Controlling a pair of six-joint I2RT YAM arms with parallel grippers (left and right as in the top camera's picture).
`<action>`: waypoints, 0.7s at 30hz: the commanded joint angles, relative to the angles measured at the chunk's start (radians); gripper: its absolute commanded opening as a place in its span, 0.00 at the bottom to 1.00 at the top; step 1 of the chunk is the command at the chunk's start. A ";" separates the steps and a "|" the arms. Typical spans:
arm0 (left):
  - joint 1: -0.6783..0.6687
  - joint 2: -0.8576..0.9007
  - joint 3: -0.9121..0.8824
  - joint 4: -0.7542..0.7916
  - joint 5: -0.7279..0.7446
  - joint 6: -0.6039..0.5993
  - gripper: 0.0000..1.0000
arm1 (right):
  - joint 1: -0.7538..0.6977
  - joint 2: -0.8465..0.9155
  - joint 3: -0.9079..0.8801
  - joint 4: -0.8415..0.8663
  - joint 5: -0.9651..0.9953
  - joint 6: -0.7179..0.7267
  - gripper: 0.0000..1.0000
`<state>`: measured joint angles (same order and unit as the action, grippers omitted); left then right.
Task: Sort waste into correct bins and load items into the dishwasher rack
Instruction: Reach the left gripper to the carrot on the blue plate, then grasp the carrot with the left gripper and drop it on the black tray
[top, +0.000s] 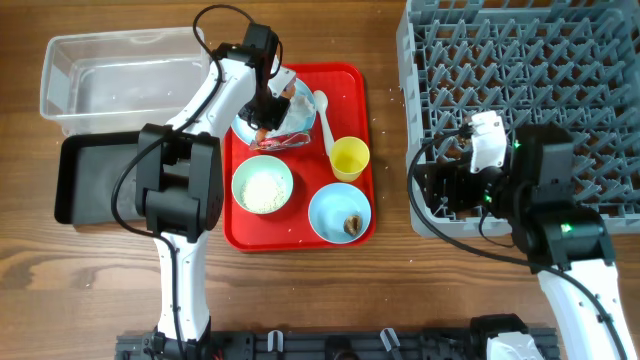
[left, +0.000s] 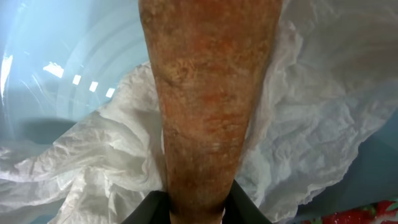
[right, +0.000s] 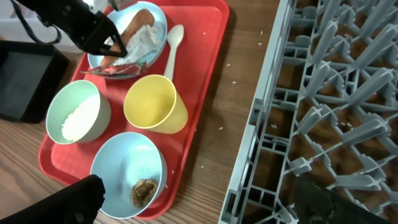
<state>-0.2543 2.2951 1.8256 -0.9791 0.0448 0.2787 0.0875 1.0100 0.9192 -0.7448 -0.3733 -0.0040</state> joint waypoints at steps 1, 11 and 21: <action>0.004 -0.032 0.009 -0.005 -0.052 -0.055 0.23 | 0.005 0.030 0.021 -0.001 0.006 0.007 1.00; 0.004 -0.175 0.009 -0.032 -0.073 -0.142 0.27 | 0.005 0.035 0.022 -0.001 0.006 0.015 1.00; 0.004 -0.141 0.002 0.049 -0.064 -0.156 0.50 | 0.005 0.035 0.022 -0.001 0.006 0.015 1.00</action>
<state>-0.2543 2.1334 1.8256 -0.9642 -0.0185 0.1284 0.0875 1.0435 0.9192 -0.7467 -0.3733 -0.0002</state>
